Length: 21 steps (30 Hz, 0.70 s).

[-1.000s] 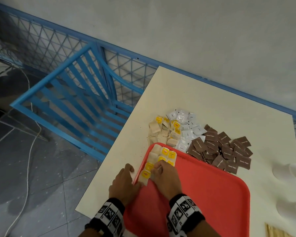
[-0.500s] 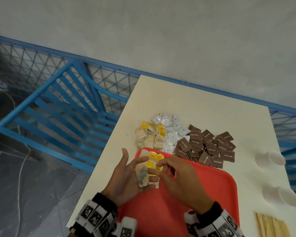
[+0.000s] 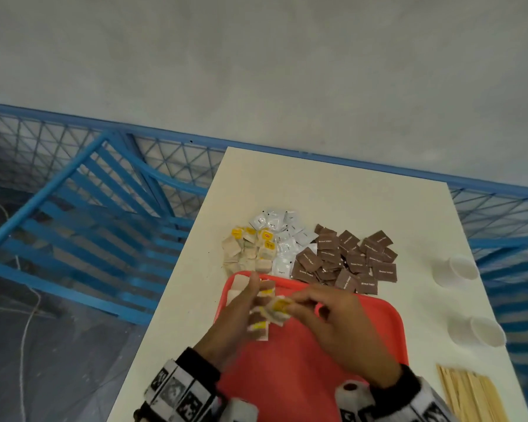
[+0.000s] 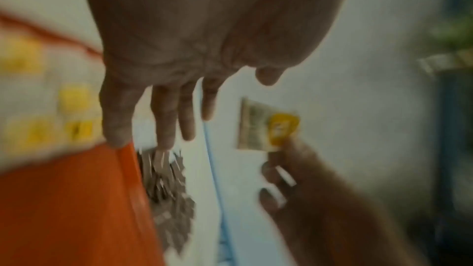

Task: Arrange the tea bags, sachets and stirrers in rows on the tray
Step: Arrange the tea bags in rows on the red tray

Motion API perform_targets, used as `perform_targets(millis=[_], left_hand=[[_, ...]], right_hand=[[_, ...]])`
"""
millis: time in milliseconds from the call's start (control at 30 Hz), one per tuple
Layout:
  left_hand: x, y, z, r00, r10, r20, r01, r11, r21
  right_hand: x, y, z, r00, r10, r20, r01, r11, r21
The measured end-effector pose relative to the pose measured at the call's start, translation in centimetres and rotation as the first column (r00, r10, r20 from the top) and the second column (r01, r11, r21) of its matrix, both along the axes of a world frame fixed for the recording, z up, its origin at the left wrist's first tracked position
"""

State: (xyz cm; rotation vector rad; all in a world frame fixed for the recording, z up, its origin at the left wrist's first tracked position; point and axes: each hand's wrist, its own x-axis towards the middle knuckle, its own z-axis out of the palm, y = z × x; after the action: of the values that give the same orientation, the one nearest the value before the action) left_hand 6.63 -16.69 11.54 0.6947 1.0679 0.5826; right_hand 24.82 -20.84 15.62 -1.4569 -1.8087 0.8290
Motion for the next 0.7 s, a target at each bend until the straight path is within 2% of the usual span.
perform_targets(millis=[33,100,200,300,367,467,700], left_hand=[[-0.1,0.1,0.5,0.999,-0.007,-0.051,0.012,0.993,0.114],[0.0,0.2,2.0,0.998,-0.048,-0.036,0.056,0.959,0.279],[0.4,0.1,4.3,0.997,-0.067,-0.038,0.077,0.880,0.469],[0.7,0.0,5.1,0.996,-0.057,-0.069,0.087,0.810,0.580],[0.7,0.1,5.1,0.996,-0.003,-0.093,0.061,0.780,0.623],[0.8,0.3,5.3,0.997,0.042,-0.065,0.008,0.778,0.628],[0.7,0.6,5.7,0.993,0.120,0.022,-0.110,0.803,0.586]], right_hand=[[0.5,0.2,0.5,0.999,-0.018,-0.047,0.015,0.998,-0.065],[1.4,0.5,1.4,0.997,-0.031,-0.065,0.022,0.992,-0.127],[2.1,0.8,2.2,0.994,-0.070,-0.085,0.057,0.988,-0.145],[2.3,1.0,2.6,0.989,-0.094,-0.112,0.080,0.989,-0.123],[2.3,1.0,2.9,0.989,-0.107,-0.107,0.098,0.992,-0.082],[2.0,1.0,3.5,0.993,-0.088,-0.078,0.087,0.996,-0.022],[1.6,0.9,3.9,0.997,0.011,-0.074,-0.017,0.997,-0.074]])
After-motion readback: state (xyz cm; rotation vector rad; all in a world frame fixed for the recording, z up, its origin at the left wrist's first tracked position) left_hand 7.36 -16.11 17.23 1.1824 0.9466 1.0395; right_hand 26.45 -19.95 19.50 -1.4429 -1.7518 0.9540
